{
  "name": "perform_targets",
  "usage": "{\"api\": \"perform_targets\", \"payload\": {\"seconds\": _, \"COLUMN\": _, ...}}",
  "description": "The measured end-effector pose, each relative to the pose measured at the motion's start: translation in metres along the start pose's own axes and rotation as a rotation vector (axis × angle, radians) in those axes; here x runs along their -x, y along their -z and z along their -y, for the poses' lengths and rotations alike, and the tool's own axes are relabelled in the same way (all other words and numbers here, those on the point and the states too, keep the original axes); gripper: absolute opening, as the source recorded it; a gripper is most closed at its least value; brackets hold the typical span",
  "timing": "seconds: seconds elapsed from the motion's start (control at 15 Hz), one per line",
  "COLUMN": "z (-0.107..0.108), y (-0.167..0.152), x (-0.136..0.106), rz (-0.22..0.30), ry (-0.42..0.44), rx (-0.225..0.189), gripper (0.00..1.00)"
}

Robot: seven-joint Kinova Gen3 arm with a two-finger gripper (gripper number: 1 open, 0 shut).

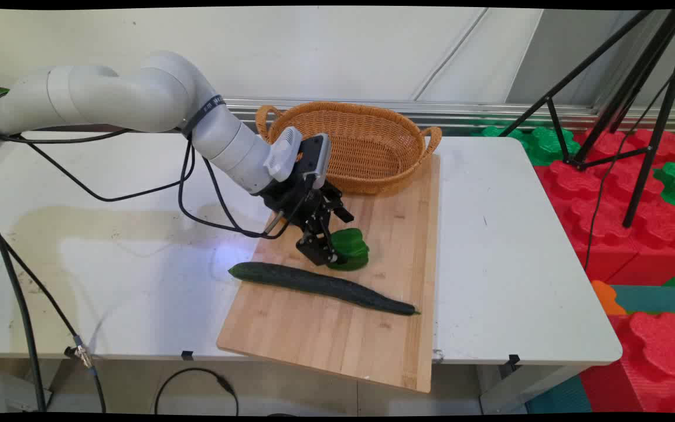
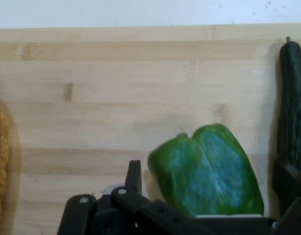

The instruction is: Pick up the cucumber from the cutting board

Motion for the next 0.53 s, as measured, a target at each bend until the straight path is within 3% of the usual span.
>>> {"api": "perform_targets", "payload": {"seconds": 0.53, "z": -0.004, "y": 0.026, "x": -0.004, "rz": -0.024, "ry": 0.001, "rx": -0.017, "gripper": 1.00}}
